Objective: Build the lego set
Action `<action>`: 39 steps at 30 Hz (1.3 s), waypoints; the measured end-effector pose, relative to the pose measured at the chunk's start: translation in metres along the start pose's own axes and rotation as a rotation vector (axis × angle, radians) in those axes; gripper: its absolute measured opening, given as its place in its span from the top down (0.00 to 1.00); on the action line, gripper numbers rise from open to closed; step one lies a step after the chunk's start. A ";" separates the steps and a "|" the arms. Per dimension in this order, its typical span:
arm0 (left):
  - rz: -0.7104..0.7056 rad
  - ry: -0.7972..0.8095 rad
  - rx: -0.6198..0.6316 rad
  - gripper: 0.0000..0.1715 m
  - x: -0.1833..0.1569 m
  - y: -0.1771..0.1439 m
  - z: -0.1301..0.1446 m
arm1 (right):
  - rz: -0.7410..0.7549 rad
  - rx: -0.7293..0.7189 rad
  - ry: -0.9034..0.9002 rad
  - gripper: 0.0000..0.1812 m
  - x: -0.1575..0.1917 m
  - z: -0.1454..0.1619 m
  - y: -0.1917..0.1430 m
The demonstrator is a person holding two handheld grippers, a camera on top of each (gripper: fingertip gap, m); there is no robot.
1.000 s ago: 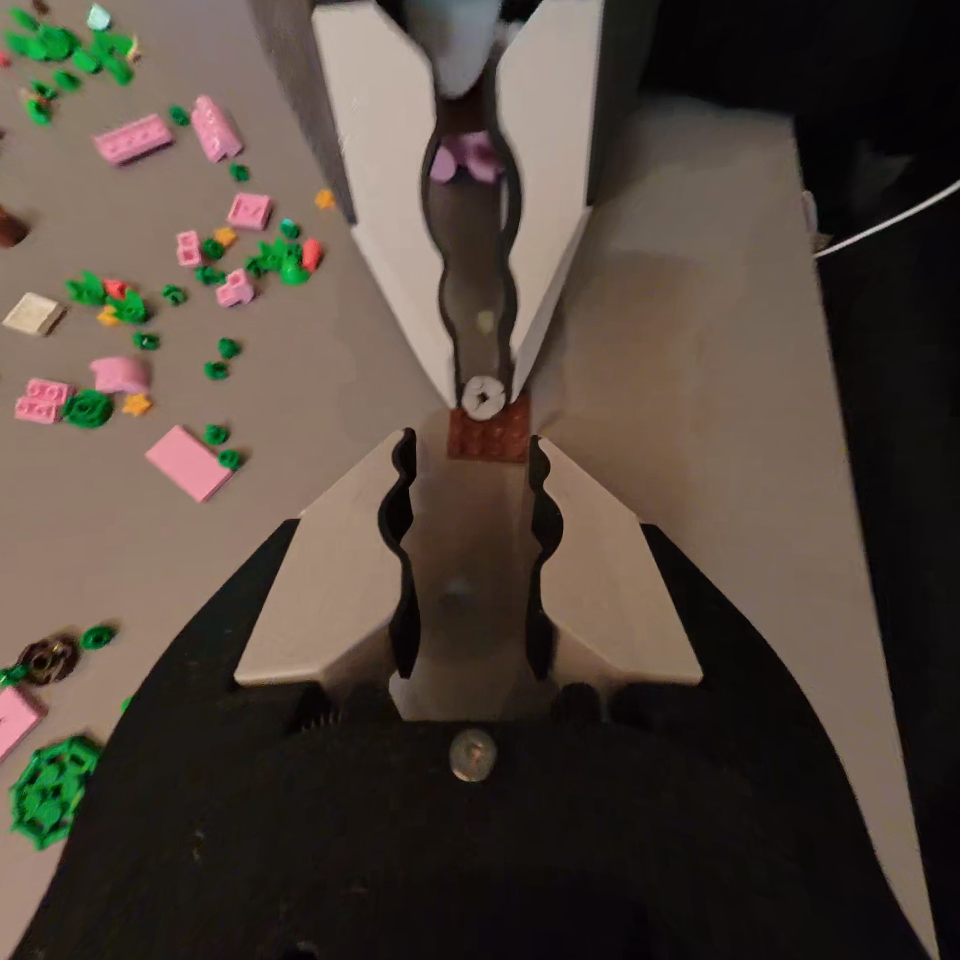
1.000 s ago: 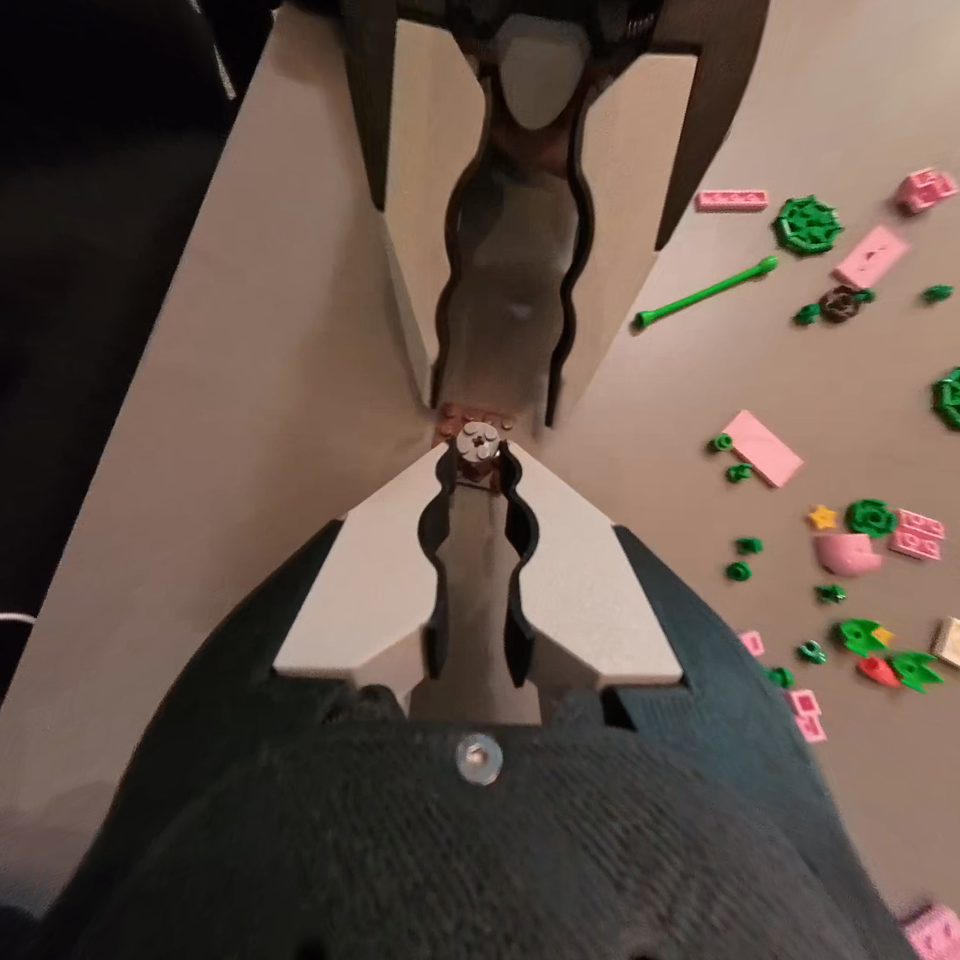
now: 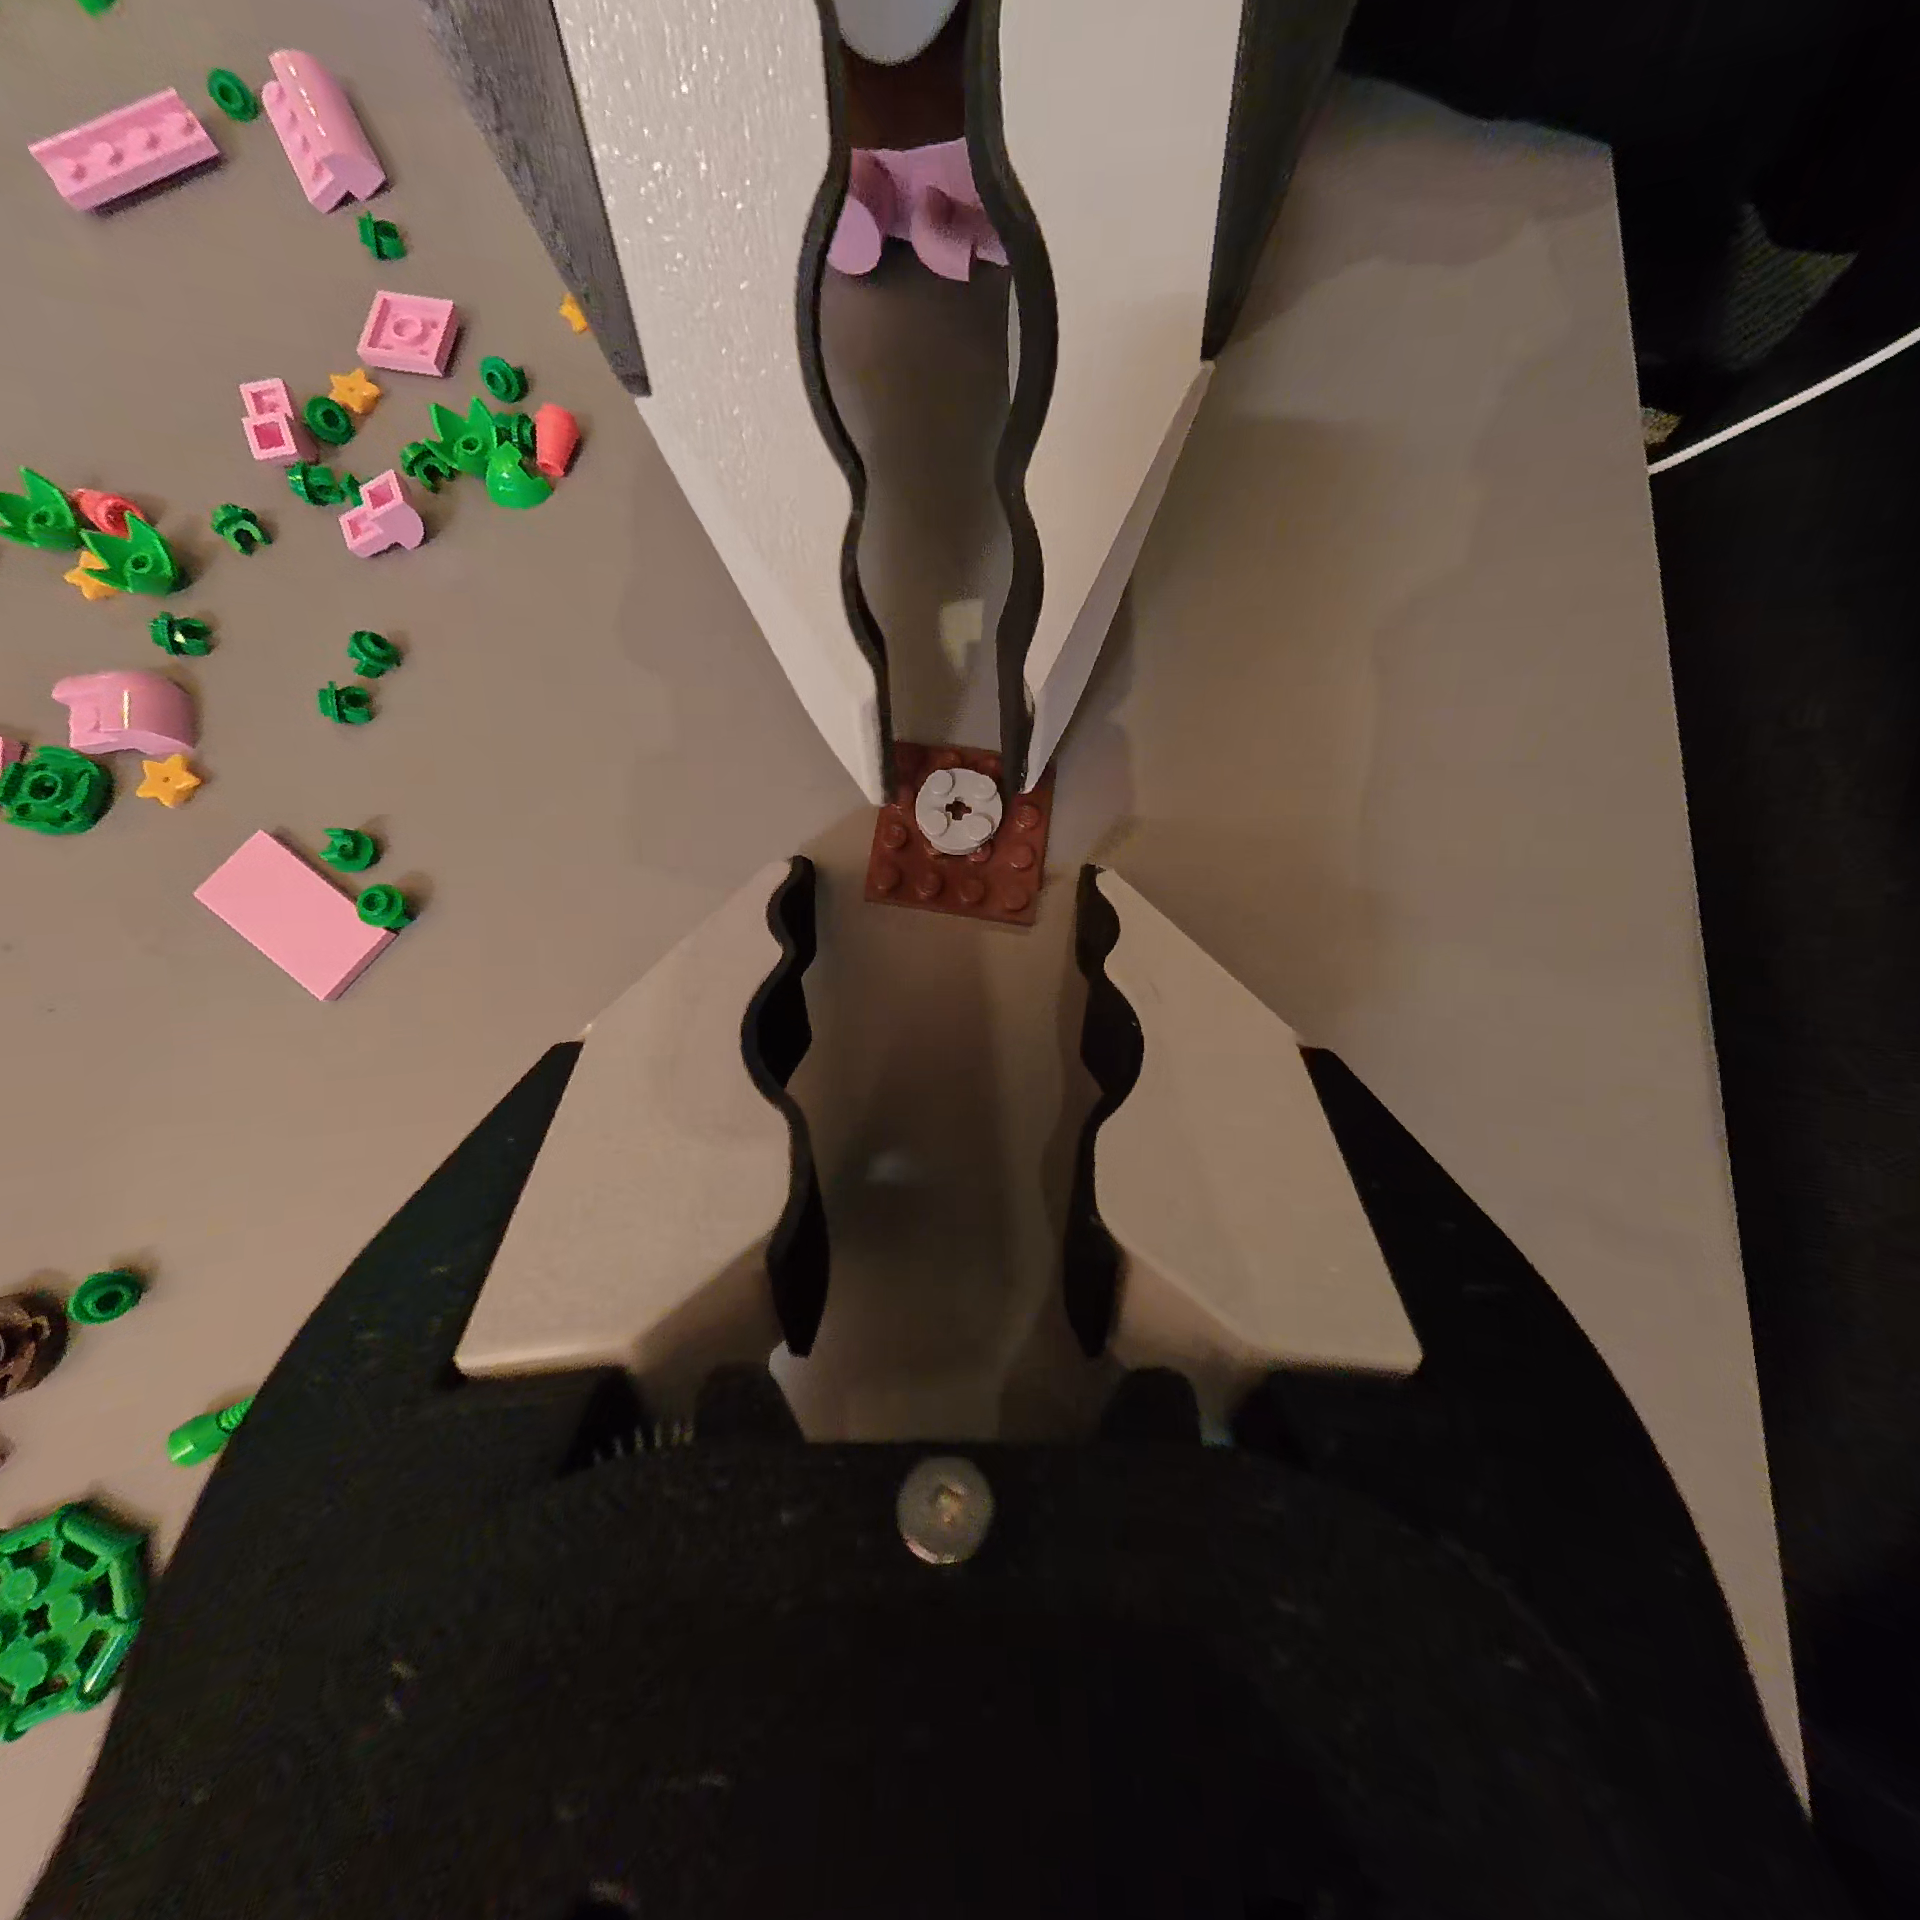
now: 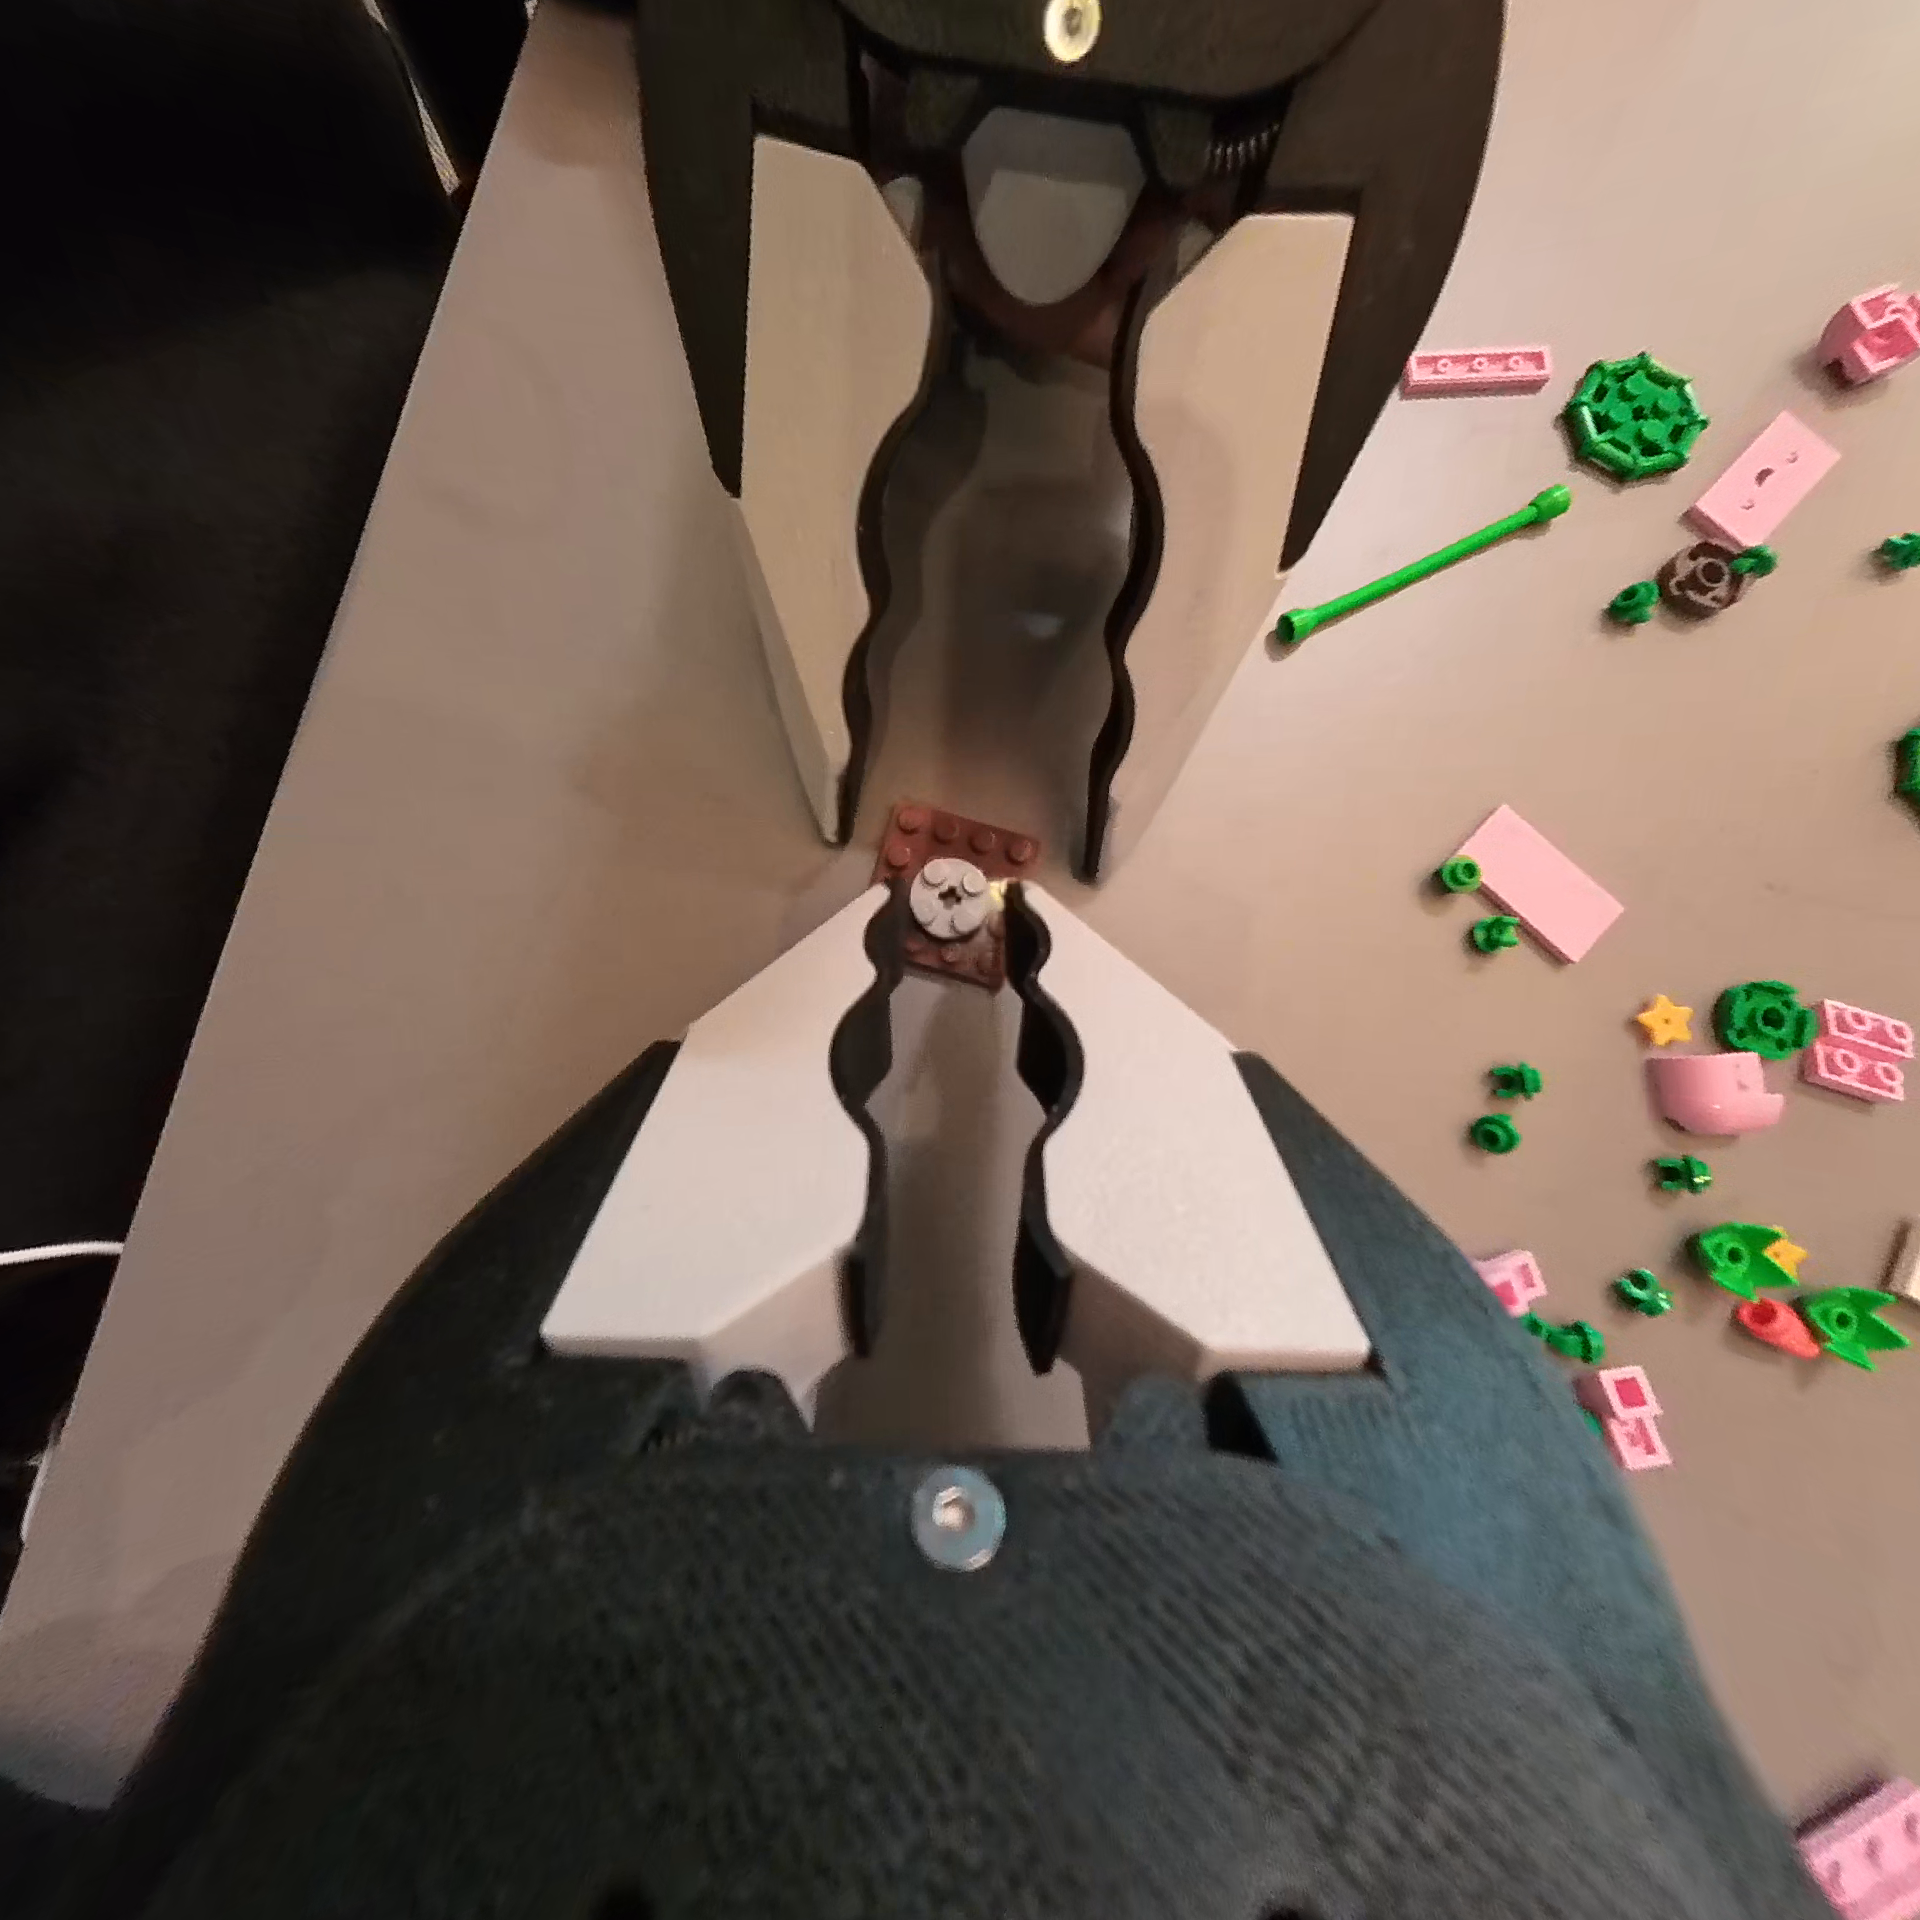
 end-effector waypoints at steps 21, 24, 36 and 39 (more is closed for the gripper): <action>-0.005 -0.008 -0.003 0.77 0.001 0.000 0.000 | 0.003 0.025 0.012 0.95 0.002 0.000 0.006; -0.006 -0.008 -0.003 0.78 0.001 0.000 0.000 | -0.002 0.025 0.042 0.95 0.002 0.000 0.006; -0.007 -0.014 -0.004 0.79 0.002 0.000 0.000 | 0.012 0.101 0.141 0.95 0.002 0.001 0.006; -0.006 -0.015 -0.004 0.79 0.002 0.000 0.000 | 0.008 0.116 0.157 0.95 0.001 0.001 0.006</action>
Point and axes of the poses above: each gripper's, where its closed fingertips meet, y out along the fingers, z out of its underside, x = y × z across the jaws, the point moved 1 cm from there along -y, back along the fingers, and after that the axes turned 9 degrees about z, right-handed, at the moved point
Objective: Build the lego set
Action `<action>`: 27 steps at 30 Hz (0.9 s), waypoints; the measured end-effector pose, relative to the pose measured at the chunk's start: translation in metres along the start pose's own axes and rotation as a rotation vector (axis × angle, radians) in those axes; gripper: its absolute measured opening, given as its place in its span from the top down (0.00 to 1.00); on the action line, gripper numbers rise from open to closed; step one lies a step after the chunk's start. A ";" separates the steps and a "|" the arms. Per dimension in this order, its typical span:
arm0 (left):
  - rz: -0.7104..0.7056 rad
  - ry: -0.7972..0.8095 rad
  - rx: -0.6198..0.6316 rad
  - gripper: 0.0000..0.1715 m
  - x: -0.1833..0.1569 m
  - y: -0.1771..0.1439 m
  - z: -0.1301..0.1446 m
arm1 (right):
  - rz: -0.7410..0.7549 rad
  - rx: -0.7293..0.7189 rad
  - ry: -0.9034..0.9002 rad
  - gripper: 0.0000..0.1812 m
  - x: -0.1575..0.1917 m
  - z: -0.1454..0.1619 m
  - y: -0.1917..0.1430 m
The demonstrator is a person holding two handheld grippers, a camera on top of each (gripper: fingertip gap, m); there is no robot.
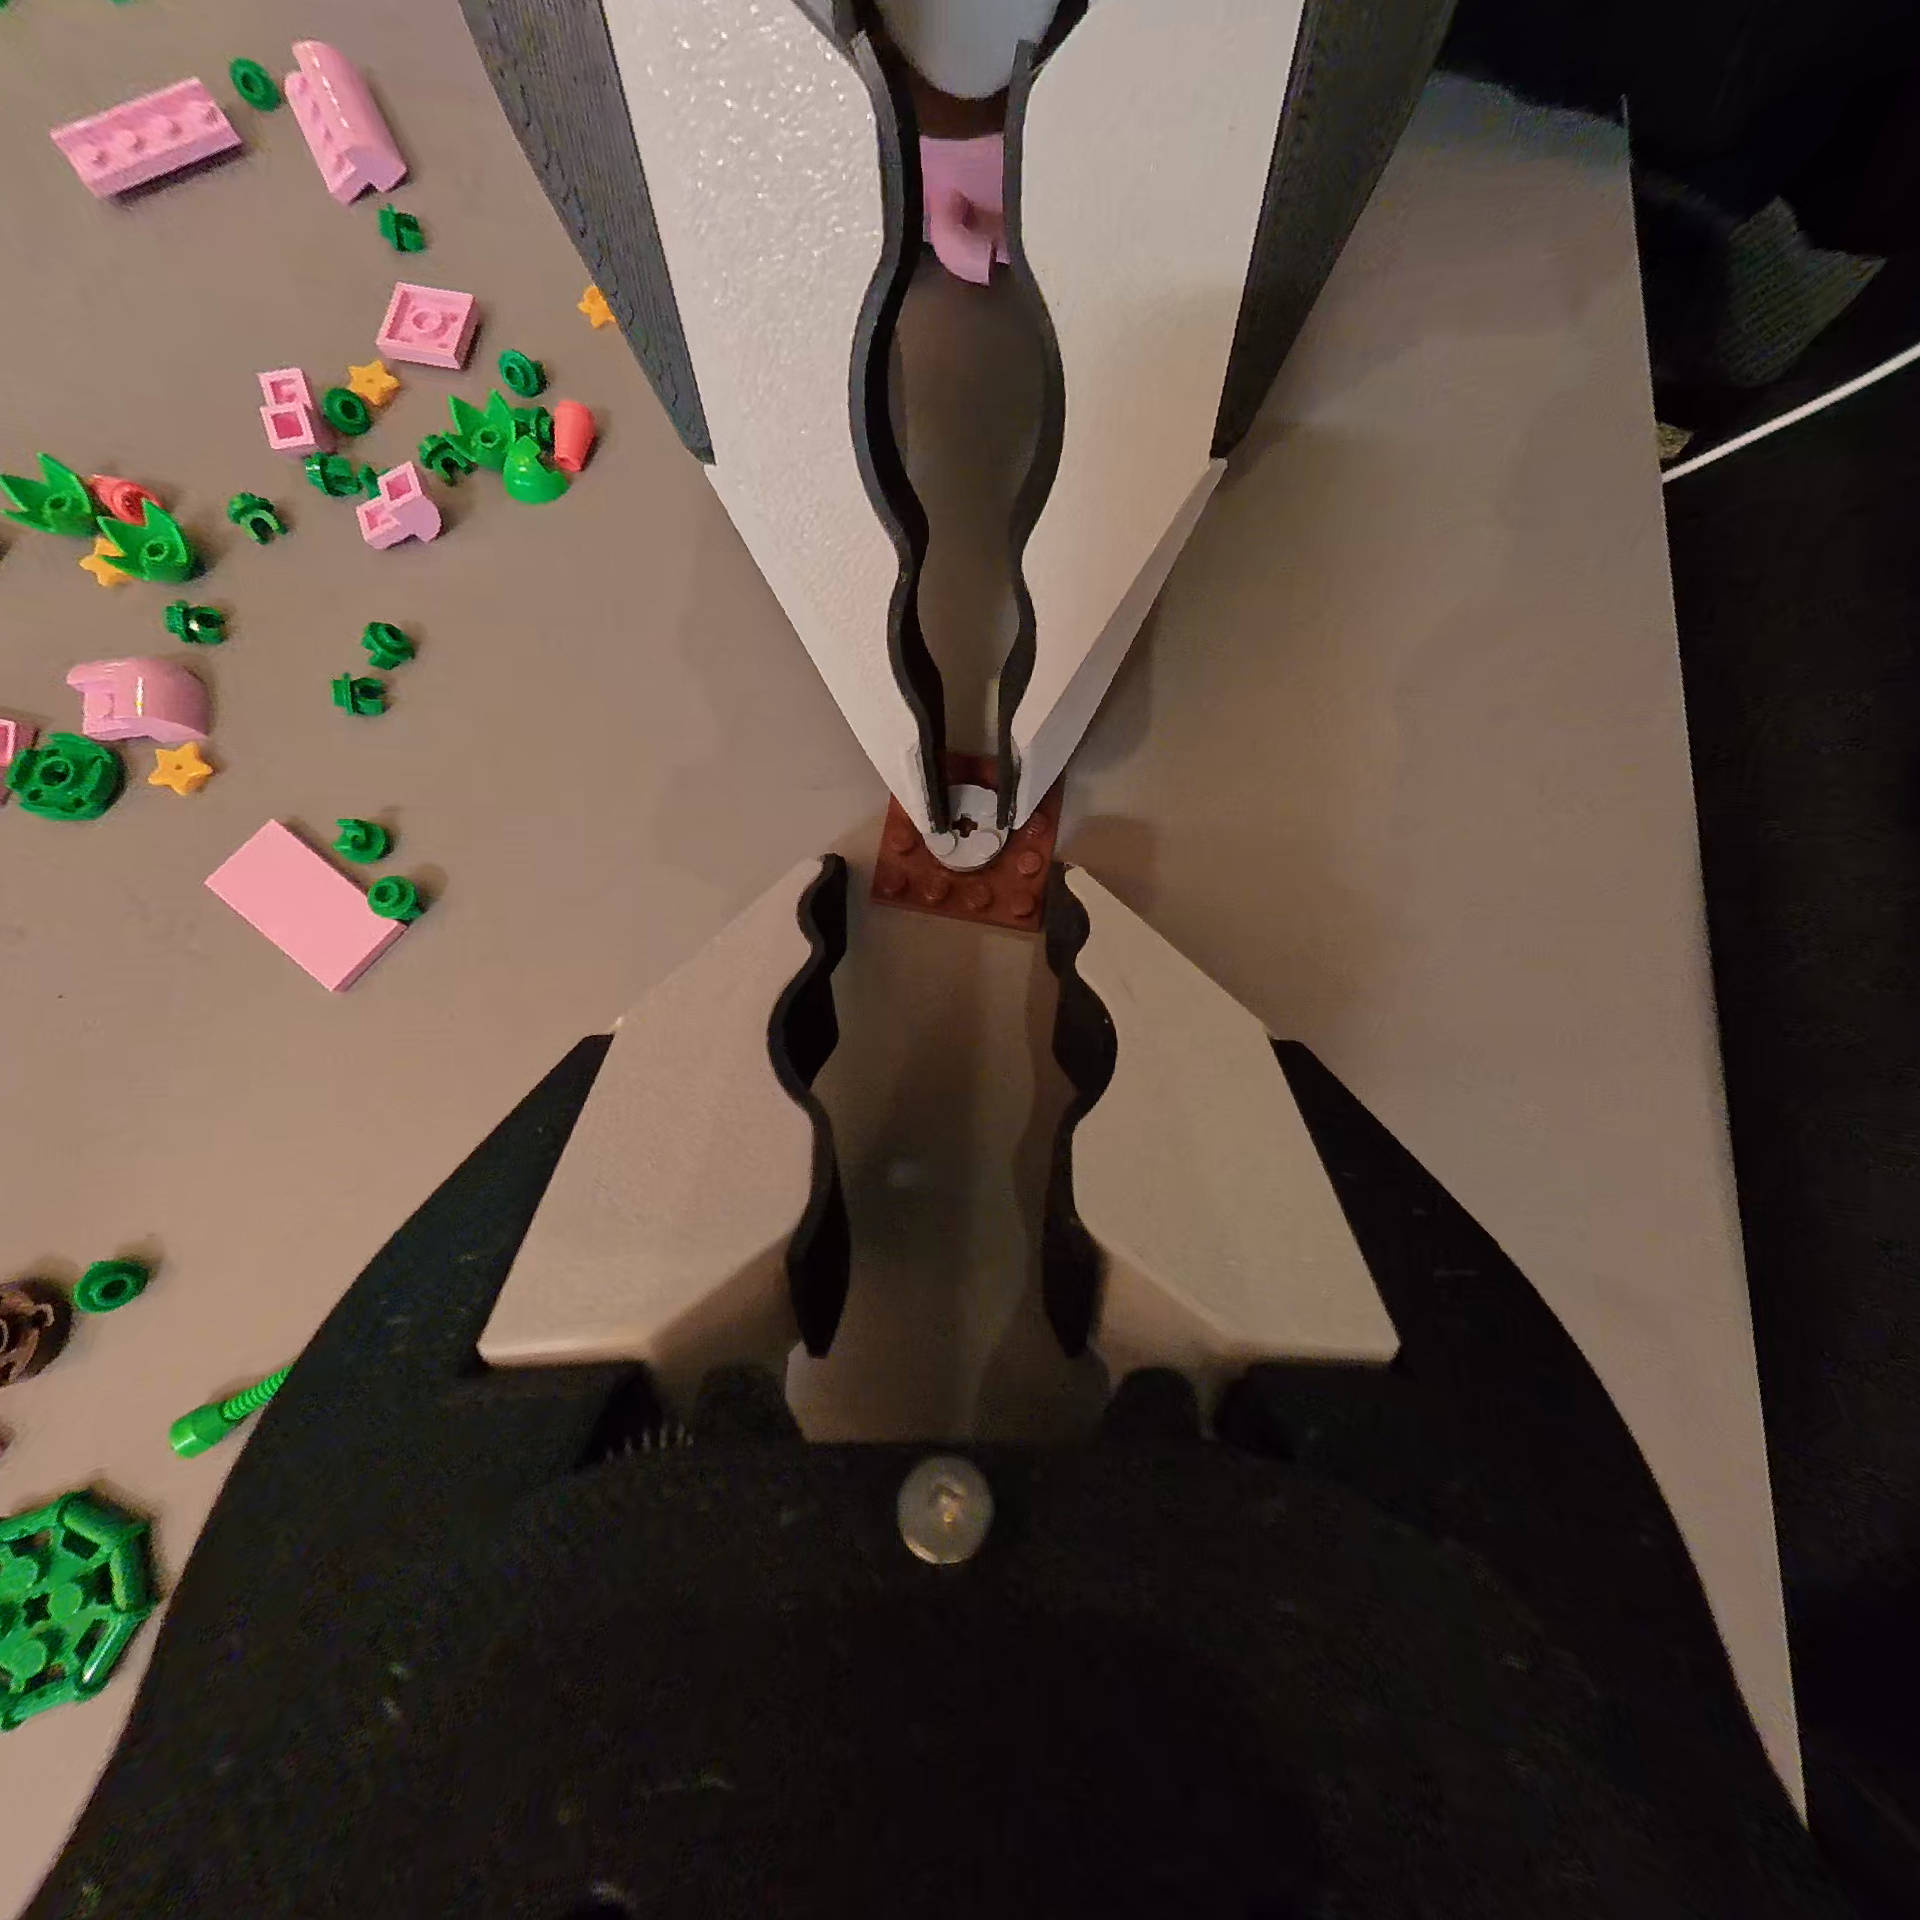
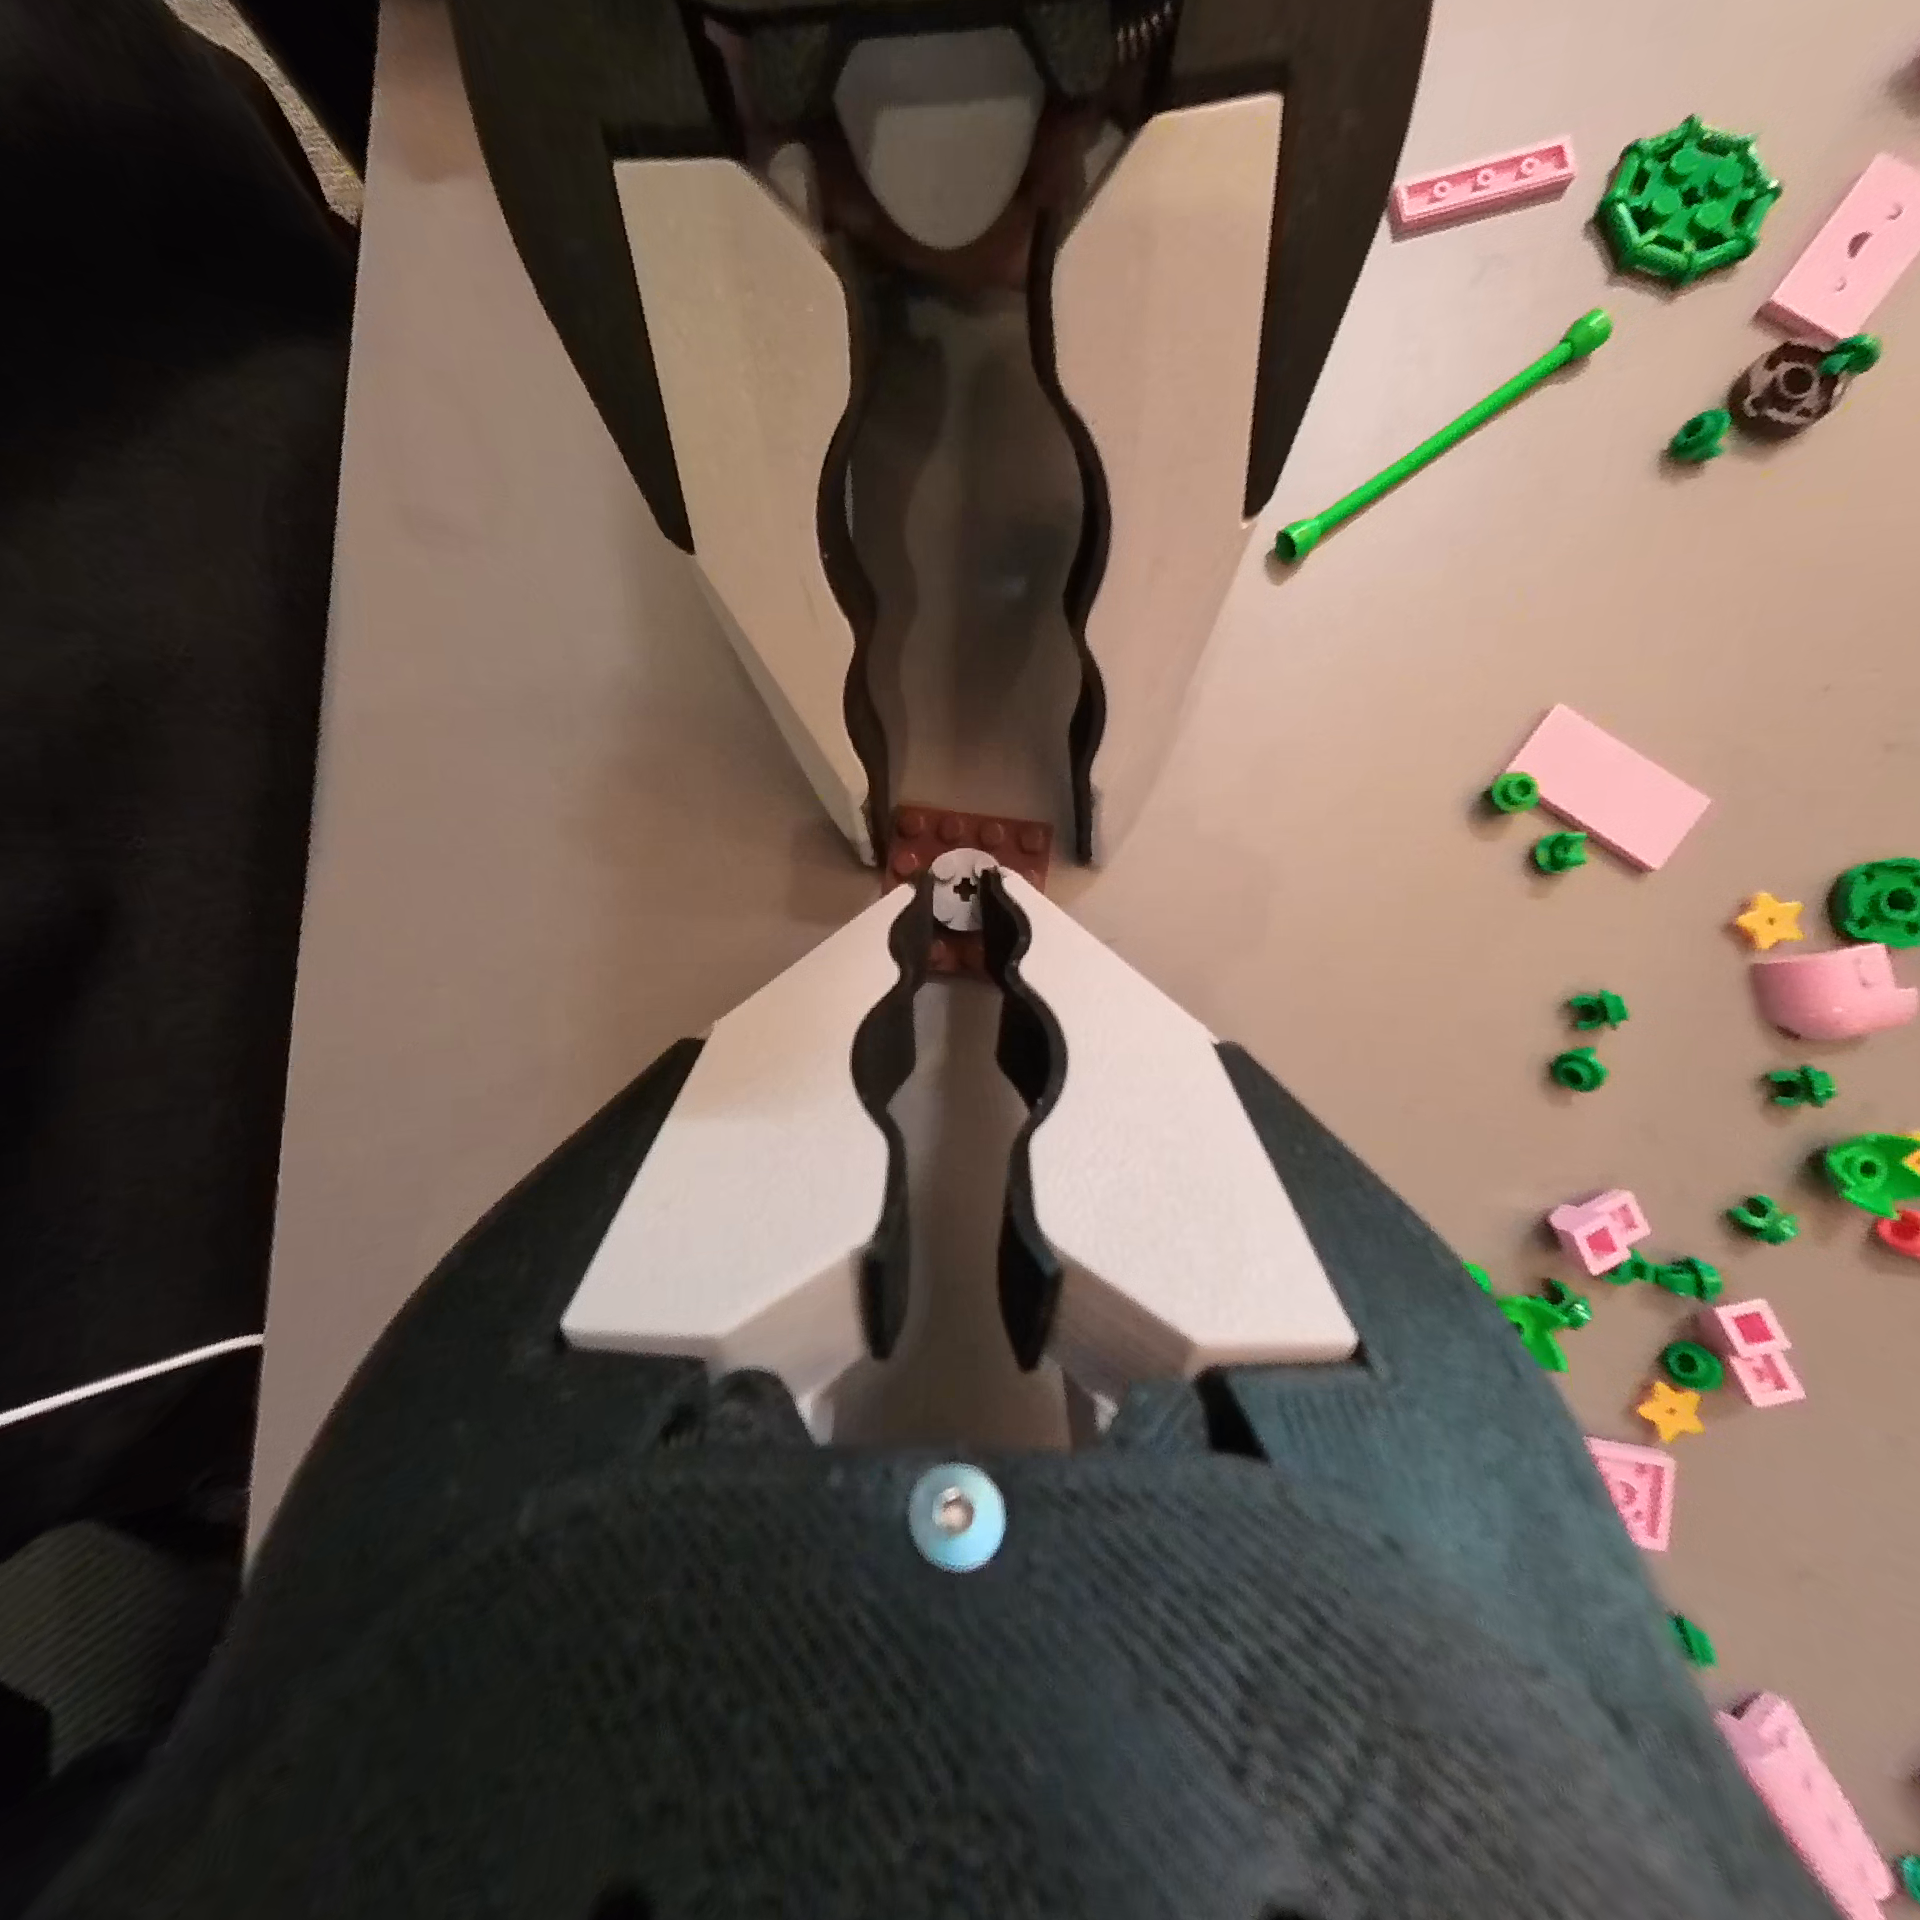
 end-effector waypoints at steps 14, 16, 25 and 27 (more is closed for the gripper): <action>-0.007 0.008 0.003 0.78 0.000 0.000 0.000 | 0.096 0.077 0.059 0.95 0.000 -0.003 0.001; -0.015 0.017 0.007 0.78 0.000 0.001 0.000 | 0.092 0.066 0.088 0.95 0.000 -0.002 0.001; -0.019 0.023 0.009 0.77 -0.004 0.000 0.002 | 0.157 0.161 0.096 0.95 0.002 -0.002 0.001; -0.022 0.025 0.009 0.77 -0.005 -0.001 0.003 | 0.171 0.194 0.109 0.95 0.002 -0.002 0.001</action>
Point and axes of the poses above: each gripper's, where its closed fingertips meet, y out along the fingers, z out of its underside, x = y × z across the jaws, the point moved 1 cm from there along -y, back along the fingers, and after that the axes turned 9 degrees about z, right-handed, at the moved point
